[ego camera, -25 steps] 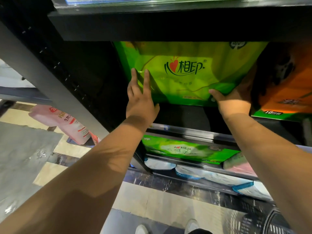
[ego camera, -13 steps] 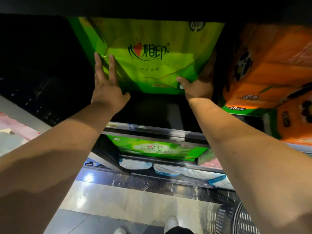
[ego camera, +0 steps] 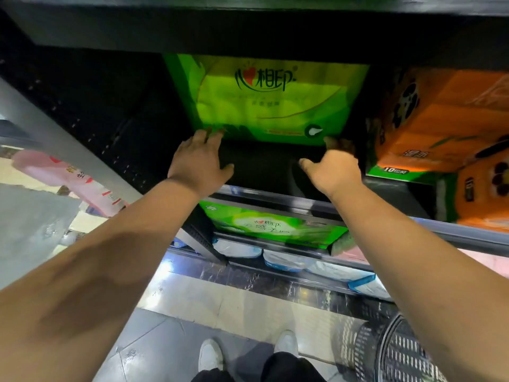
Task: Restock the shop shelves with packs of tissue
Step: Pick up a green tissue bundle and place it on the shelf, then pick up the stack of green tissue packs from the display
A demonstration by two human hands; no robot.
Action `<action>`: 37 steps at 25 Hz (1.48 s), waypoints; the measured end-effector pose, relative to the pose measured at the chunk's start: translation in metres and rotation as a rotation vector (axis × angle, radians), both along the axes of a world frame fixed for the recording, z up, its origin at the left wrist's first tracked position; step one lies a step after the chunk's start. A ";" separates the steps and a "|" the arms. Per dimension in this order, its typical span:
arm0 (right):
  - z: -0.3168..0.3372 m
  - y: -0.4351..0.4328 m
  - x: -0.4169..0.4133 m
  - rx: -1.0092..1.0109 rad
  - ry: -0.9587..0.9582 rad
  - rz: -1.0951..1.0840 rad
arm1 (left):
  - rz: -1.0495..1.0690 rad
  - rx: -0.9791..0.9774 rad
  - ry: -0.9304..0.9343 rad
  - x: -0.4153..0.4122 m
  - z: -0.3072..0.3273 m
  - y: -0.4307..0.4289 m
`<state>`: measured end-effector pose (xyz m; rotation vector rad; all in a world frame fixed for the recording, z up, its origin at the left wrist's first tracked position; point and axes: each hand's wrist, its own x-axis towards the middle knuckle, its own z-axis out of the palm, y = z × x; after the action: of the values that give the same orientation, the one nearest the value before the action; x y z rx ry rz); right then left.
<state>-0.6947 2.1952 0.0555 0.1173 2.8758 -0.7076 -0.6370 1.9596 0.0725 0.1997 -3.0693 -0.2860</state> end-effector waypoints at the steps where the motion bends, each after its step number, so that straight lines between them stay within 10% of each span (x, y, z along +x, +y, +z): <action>1: 0.011 -0.002 0.016 0.115 0.022 0.077 | -0.006 0.014 -0.018 0.014 0.005 0.001; 14: 0.069 -0.155 0.202 0.272 0.290 0.905 | 0.267 0.072 -0.048 0.277 0.039 -0.092; 37: 0.068 -0.816 0.454 0.177 0.239 1.679 | 1.175 0.132 0.009 0.625 0.054 -0.602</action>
<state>-0.2405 1.3787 0.1237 -2.0593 2.0145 -0.0566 -0.0121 1.3581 0.1266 1.8168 -2.3517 -0.3734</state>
